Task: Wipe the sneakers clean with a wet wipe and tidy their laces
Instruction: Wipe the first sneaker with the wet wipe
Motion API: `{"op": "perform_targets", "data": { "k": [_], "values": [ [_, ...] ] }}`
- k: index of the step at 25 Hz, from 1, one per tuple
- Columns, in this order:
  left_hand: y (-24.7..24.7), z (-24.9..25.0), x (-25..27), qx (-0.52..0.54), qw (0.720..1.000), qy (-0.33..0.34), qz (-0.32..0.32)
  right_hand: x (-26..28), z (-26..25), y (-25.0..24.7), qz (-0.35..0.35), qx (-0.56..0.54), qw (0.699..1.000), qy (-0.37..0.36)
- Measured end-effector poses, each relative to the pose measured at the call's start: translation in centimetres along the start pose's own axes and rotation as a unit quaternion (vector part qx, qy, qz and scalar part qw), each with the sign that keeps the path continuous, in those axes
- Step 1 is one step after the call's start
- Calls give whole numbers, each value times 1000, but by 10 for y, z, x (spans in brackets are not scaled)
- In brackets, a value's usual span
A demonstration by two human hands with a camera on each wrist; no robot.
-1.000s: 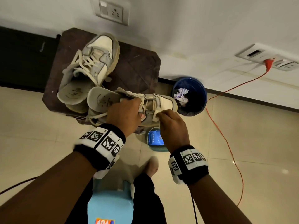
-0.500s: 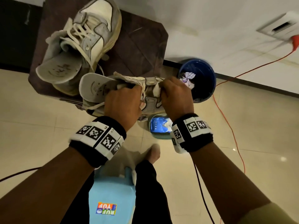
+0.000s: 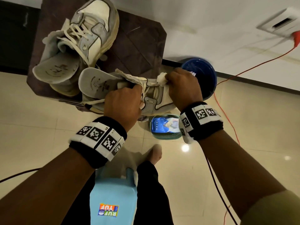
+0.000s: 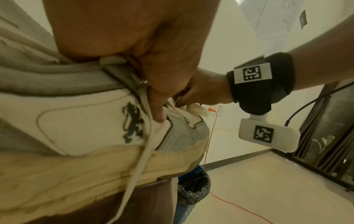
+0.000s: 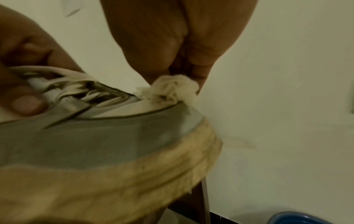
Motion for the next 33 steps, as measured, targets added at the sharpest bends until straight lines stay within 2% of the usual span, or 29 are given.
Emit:
{"op": "perform_targets", "data": {
  "k": [6,8,10,12,14,16,20,23,26,29,33],
  "values": [
    [6,0,-3,27,999,-23,-10,79,6,5,-34,-32,995,-91],
    [5,-2,-3,38,999,-16,-6,76,7,2,-8,-21,998,-66],
    [4,-4,-3,48,999,-9,-3,50,9,-1,32,-27,999,1],
    [4,-4,-3,47,999,-8,-2,16,14,-2,13,-31,997,64],
    [5,-2,-4,42,999,-12,-3,-3,19,-2,-48,-34,996,66],
    [5,-1,-4,48,998,-28,-3,0,24,-6,-76,-43,995,38],
    [6,-2,-6,59,997,-40,0,38,44,-10,-43,-128,990,44],
    [7,-2,-5,62,998,-32,2,66,39,-3,-16,-128,990,49],
    [8,-4,-5,84,996,-26,8,44,41,-2,42,-121,987,92],
    [8,-7,-6,92,995,-25,13,14,43,6,19,-92,987,132],
    [10,-7,-8,90,995,-19,22,48,39,3,75,-133,974,167]
  ]
}}
Point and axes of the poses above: each hand's wrist, its own x-axis away from the middle knuckle, its own y-axis out of the palm, z = x × y, the point moved 4 cm from there along -x, towards the middle knuckle, and after that the axes turned 11 degrees about y, right-handed, at the moved point
